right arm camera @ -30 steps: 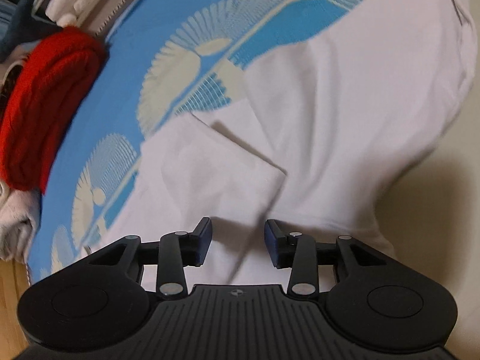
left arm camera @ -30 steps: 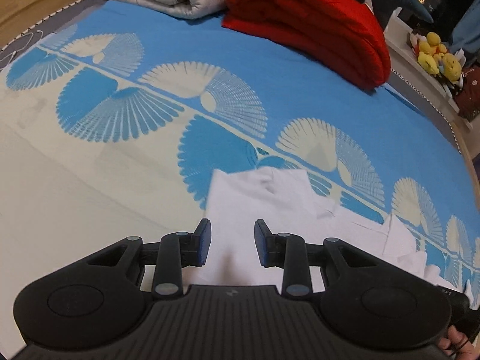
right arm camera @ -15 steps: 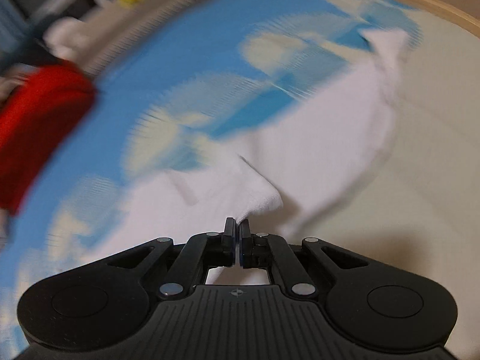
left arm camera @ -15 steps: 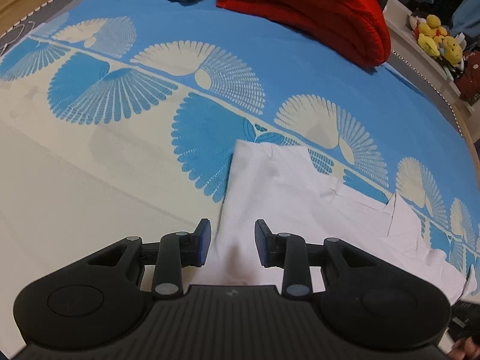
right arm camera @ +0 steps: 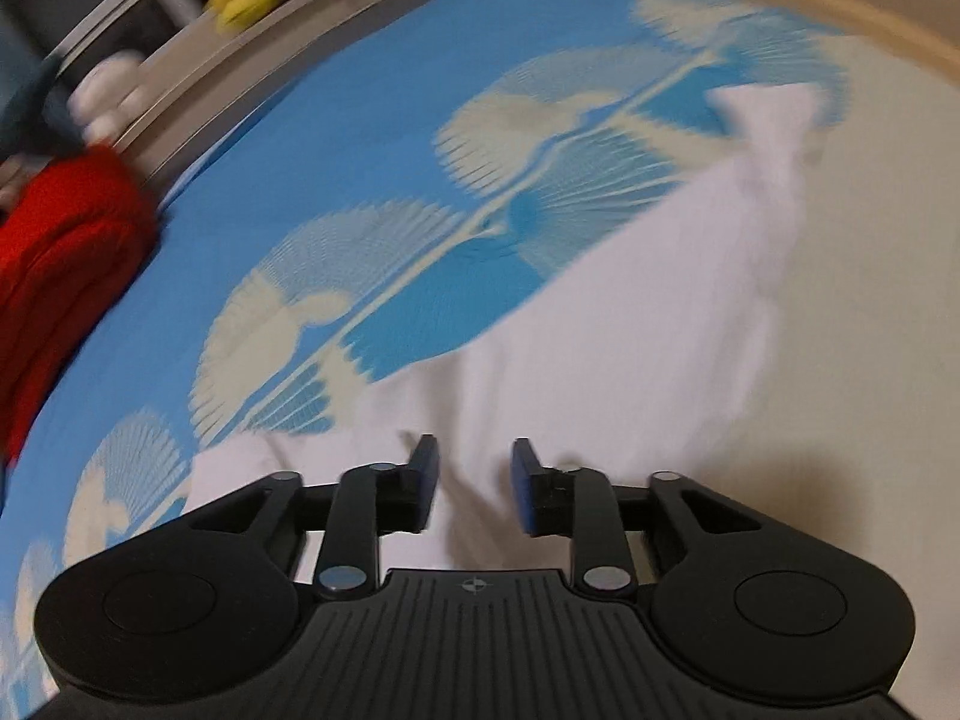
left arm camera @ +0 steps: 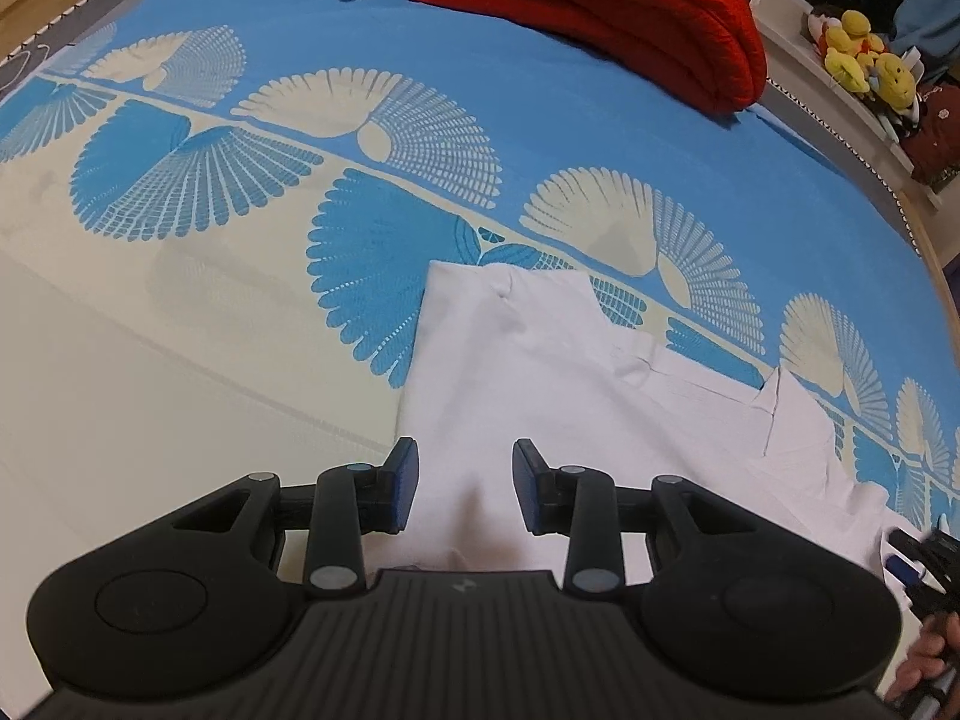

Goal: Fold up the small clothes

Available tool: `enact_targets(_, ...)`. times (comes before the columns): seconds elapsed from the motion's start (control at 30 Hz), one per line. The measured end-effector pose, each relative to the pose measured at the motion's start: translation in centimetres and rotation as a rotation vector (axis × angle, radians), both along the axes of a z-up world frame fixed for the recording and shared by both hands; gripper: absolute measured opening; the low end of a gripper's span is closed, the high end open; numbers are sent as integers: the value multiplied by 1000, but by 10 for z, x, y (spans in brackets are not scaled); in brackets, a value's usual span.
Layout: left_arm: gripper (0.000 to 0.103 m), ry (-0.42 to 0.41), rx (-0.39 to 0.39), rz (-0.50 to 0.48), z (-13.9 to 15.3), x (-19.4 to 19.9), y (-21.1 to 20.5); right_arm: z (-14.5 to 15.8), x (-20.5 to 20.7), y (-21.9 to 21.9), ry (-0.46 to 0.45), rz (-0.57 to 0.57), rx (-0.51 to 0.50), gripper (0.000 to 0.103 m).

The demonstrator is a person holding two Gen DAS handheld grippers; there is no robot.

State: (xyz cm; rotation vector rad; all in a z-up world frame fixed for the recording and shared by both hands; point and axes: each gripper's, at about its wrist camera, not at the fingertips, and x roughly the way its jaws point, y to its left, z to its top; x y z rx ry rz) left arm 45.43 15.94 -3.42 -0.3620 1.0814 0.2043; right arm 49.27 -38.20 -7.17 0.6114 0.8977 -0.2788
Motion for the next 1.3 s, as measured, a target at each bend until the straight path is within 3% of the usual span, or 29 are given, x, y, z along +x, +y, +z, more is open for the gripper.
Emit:
enact_targets(0.07,38,3,-3,-2,-1,0,1,-7,14,7,49,98,-23,40)
enact_targets(0.13,38,8,-4,5,-2,1,3,-7,20,22,58,182,-110,39)
enact_targets(0.23,38,13,-10,20,-4,3,8,4,19,34,31,180,-220,0)
enact_targets(0.33,38,11,-18,21,-3,3,7,30,11,34,-132,158,-204,0)
enact_targets(0.37,38,11,-20,19,-3,3,6,33,10,30,-164,148,-186,0)
enact_targets(0.4,38,11,-22,16,-3,3,5,29,12,26,-139,131,-187,0)
enact_targets(0.5,38,13,-23,11,-4,2,4,-1,18,3,85,21,-145,4)
enact_targets(0.6,38,13,-22,19,-4,2,5,5,6,1,72,-45,-205,4)
enact_targets(0.7,38,11,-17,17,-3,3,3,27,-2,23,-46,54,-240,7)
enact_targets(0.77,38,16,-12,13,-5,4,-1,30,-7,32,-77,137,-168,20)
enact_targets(0.83,38,23,-13,23,-7,5,-4,21,-6,39,-27,203,-93,33)
enact_targets(0.87,38,22,-20,30,-7,7,-5,10,-1,42,43,245,-81,38)
enact_targets(0.93,38,15,-31,36,-6,9,-9,-16,4,47,184,303,-122,39)
enact_targets(1.03,38,-4,-30,23,0,12,-19,-11,2,45,151,307,-133,38)
enact_targets(1.17,38,-22,12,-39,4,14,-42,18,-2,40,40,277,-186,48)
enact_targets(1.3,38,-16,40,-87,1,13,-58,33,-5,30,-3,214,-156,49)
